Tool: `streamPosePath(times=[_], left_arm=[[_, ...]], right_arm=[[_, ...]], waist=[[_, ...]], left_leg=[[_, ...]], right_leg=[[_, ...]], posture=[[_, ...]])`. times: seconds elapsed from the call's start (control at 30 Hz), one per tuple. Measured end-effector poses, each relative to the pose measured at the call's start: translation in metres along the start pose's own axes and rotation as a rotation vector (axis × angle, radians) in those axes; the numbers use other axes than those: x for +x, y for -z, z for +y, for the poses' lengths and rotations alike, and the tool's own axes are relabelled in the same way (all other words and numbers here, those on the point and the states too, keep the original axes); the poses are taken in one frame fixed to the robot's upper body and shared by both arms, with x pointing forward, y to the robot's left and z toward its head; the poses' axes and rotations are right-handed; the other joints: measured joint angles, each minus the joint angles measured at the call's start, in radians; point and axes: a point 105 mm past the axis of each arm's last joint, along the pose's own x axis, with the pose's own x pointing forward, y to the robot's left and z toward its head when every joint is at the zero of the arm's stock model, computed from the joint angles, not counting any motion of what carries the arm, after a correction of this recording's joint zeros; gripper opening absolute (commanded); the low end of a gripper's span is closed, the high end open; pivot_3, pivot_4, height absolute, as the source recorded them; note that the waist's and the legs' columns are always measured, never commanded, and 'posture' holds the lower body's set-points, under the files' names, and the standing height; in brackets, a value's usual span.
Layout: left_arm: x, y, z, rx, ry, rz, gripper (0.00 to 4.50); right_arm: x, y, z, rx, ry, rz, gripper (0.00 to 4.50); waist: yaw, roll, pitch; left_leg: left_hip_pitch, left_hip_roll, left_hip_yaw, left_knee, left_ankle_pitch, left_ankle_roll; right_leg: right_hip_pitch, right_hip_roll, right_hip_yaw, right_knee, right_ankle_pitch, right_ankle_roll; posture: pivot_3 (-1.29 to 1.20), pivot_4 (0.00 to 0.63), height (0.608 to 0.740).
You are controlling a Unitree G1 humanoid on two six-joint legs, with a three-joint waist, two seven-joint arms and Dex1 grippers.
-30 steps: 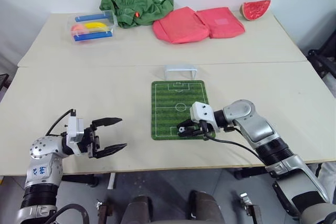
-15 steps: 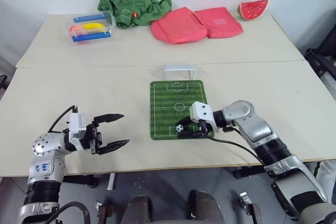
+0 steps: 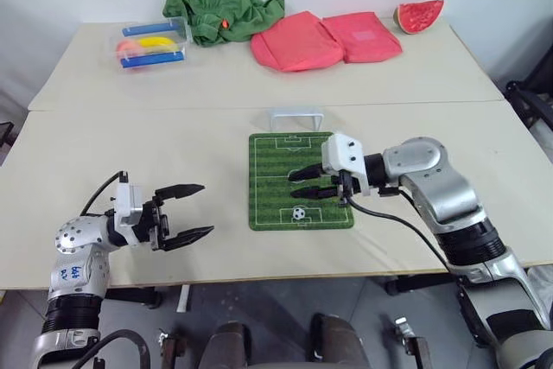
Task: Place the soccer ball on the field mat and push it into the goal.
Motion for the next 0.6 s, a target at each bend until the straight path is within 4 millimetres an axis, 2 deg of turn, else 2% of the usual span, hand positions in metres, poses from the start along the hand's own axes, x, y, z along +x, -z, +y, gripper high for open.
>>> streamPosePath(times=[0.03, 0.13, 0.2, 0.37, 0.53, 0.6], left_arm=[[0.000, 0.000, 0.000, 0.000, 0.002, -0.001, 4.50], [0.001, 0.000, -0.001, -0.001, 0.013, -0.006, 4.50], [0.002, 0.000, -0.001, -0.003, 0.017, -0.008, 4.50], [0.006, -0.004, 0.000, 0.010, 0.042, -0.017, 4.50], [0.006, -0.004, 0.000, 0.004, 0.043, -0.016, 4.50], [0.005, -0.004, 0.000, 0.004, 0.041, -0.015, 4.50]], right_arm=[[0.002, 0.004, 0.007, 0.022, -0.014, -0.004, 0.03], [0.009, 0.025, 0.030, 0.113, -0.054, 0.011, 0.03], [0.013, 0.030, 0.035, 0.136, -0.069, 0.022, 0.03], [0.017, 0.035, 0.036, 0.138, -0.075, 0.034, 0.03], [0.029, 0.058, 0.038, 0.191, -0.091, 0.058, 0.03], [0.031, 0.064, 0.033, 0.196, -0.078, 0.068, 0.03]], waist=[[0.001, 0.000, 0.000], [0.001, 0.000, 0.000], [-0.003, 0.000, 0.000], [-0.005, 0.000, 0.000], [-0.005, 0.000, 0.000], [-0.005, 0.000, 0.000]], left_leg=[[0.000, 0.000, 0.000, 0.000, 0.000, 0.000], [0.000, 0.000, 0.001, 0.001, 0.000, 0.000], [0.000, 0.000, 0.001, 0.001, 0.000, 0.000], [0.000, 0.001, 0.001, 0.001, 0.000, 0.000], [0.000, 0.000, 0.001, 0.001, 0.000, 0.000], [0.000, 0.000, 0.001, 0.002, 0.000, 0.000]], right_leg=[[0.000, 0.000, 0.000, 0.000, 0.000, 0.000], [0.000, 0.000, 0.000, 0.000, 0.000, 0.000], [0.000, 0.000, 0.001, 0.000, 0.000, 0.000], [0.000, 0.000, 0.001, 0.001, 0.000, 0.000], [0.000, 0.000, 0.000, 0.000, 0.000, 0.000], [0.000, 0.000, 0.001, 0.000, 0.000, 0.000]], posture=[[0.00, 0.150, 0.740], [0.00, 0.150, 0.740], [0.00, 0.150, 0.740], [0.00, 0.150, 0.740], [0.00, 0.150, 0.740], [0.00, 0.150, 0.740]])
